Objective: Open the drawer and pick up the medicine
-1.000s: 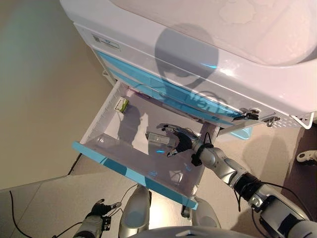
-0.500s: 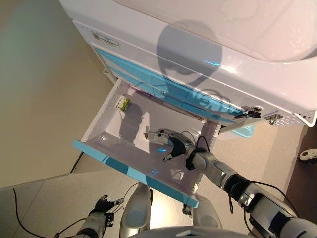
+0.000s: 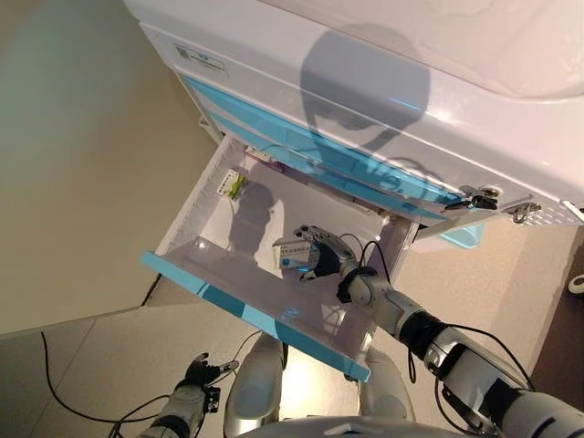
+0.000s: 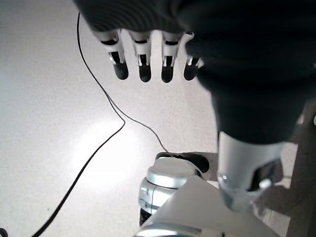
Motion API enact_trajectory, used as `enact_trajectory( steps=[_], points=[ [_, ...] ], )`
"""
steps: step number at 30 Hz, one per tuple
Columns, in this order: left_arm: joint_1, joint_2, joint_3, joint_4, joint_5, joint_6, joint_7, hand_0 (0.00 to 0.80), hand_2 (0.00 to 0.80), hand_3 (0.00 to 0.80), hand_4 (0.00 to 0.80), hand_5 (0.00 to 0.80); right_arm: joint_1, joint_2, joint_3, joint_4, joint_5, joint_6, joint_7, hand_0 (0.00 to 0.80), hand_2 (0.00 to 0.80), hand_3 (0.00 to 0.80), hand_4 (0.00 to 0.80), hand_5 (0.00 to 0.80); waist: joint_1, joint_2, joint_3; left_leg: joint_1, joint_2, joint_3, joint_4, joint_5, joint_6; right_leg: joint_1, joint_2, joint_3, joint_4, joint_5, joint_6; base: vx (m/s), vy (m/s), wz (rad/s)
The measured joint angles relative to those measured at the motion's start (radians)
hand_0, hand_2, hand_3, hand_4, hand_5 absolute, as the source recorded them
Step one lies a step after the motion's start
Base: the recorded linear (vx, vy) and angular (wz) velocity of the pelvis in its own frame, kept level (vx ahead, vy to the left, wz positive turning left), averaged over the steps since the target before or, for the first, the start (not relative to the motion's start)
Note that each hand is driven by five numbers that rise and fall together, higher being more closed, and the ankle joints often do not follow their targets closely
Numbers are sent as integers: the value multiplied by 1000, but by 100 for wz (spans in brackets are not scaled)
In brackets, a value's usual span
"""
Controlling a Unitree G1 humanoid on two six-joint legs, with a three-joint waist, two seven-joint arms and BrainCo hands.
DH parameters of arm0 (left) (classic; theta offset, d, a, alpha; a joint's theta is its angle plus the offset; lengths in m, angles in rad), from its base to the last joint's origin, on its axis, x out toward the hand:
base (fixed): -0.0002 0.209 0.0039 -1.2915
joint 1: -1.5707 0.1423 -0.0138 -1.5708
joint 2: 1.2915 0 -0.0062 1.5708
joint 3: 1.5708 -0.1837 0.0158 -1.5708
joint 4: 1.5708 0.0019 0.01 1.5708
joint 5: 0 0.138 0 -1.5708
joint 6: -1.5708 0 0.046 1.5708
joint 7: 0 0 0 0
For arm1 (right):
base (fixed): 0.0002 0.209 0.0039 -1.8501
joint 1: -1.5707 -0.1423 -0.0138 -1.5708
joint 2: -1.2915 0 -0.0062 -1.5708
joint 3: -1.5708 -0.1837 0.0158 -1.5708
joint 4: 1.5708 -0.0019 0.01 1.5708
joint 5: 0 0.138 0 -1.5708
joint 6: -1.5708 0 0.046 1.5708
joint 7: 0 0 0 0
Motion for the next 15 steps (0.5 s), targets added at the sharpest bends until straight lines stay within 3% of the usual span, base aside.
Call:
enact_trajectory(
  steps=[15],
  points=[
    [0, -8, -13, -2, -12, -13, 16, 0, 0, 0, 0, 0, -21, 7, 1, 29, -11, 1, -50, 0, 0, 0, 0, 0, 0, 9, 4, -13, -5, -4, 2, 7, 1, -26, -10, -4, 33, -12, -1, -2, 12, 1]
  ],
)
